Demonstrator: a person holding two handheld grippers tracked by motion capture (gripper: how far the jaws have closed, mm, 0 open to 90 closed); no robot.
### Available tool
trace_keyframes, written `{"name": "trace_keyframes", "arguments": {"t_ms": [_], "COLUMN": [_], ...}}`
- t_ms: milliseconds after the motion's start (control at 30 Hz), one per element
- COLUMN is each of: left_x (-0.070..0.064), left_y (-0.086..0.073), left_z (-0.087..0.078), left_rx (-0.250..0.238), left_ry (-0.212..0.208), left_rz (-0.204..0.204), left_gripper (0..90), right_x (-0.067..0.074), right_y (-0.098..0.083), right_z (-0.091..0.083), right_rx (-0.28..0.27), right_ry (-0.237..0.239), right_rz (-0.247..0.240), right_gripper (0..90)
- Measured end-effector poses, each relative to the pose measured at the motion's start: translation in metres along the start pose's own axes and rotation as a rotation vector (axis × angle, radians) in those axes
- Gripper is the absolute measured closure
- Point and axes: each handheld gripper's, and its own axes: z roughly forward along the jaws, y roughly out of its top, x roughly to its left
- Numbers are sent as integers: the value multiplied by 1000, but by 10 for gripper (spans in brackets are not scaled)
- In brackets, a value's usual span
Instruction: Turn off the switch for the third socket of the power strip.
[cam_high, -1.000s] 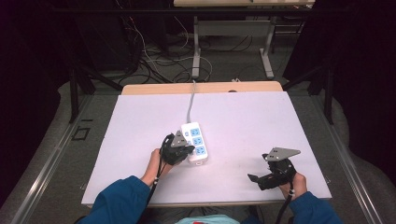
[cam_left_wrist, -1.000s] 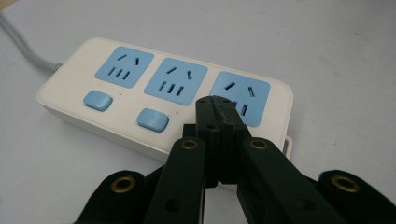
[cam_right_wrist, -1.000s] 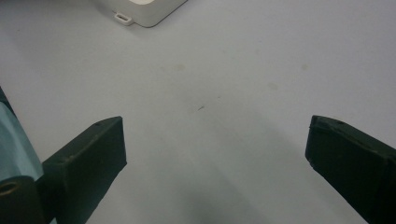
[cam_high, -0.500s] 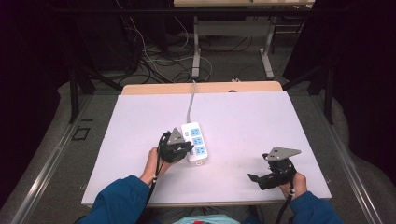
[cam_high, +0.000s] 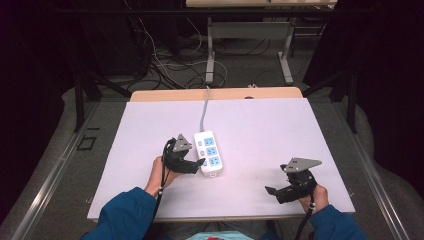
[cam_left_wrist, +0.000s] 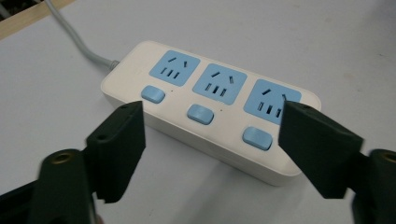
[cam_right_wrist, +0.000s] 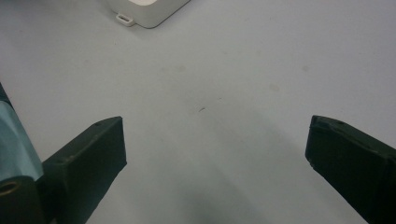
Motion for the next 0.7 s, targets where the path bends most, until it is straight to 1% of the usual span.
{"name": "trace_keyframes", "arguments": {"t_ms": [67, 100, 133, 167, 200, 267, 300, 367, 400, 467, 500, 533, 567, 600, 633, 667, 700], "left_x": [0, 0, 0, 0, -1, 1, 1, 2, 2, 3, 3, 3, 4, 5, 6, 8, 9], "left_y": [0, 0, 0, 0, -1, -1, -2, -2, -3, -4, -5, -7, -8, -9, -11, -12, -13], "left_z": [-2, -2, -3, -4, -5, -9, -10, -13, -14, -17, -19, -20, -22, -24, -27, -29, -30], "left_rx": [6, 5, 9, 13, 5, 8, 2, 9, 5, 6, 7, 4, 7, 11, 9, 9, 8], "left_ry": [6, 14, 15, 14, 16, 26, 26, 29, 38, 42, 41, 40, 44, 51, 47, 53, 58], "left_rz": [3, 4, 3, -1, -8, 9, -2, 2, 9, 15, 14, 12, 22, 23, 11, 9, 7], "left_gripper": [130, 85, 51, 26, 6, 4, 4, 4, 4, 3, 3, 3, 4, 4, 4, 3, 3], "right_x": [0, 0, 0, 0, 1, 1, 0, 0, 1, 0, 1, 1, 1, 2, 1, 2, 2], "right_y": [0, 0, 0, 0, 0, 0, 0, 1, 1, 1, 1, 1, 1, 2, 2, 2, 2], "right_z": [0, 0, 0, 0, 0, -1, 0, 0, 0, 0, 0, 0, 1, 0, 0, 0, 0], "right_rx": [-1, 1, 1, 2, 2, 1, -2, 0, 2, 0, 2, 4, 3, 5, 9, 10, 10], "right_ry": [-1, -12, -1, -1, -2, 0, -3, 0, 1, -1, 0, 7, 3, 2, 3, -1, 0], "right_rz": [-2, -6, -5, -6, -7, -7, -10, -11, -5, -19, -4, -7, -13, -11, -22, -12, -16], "right_gripper": [45, 45, 45, 45, 46, 45, 46, 46, 45, 46, 45, 46, 46, 46, 46, 46, 46]}}
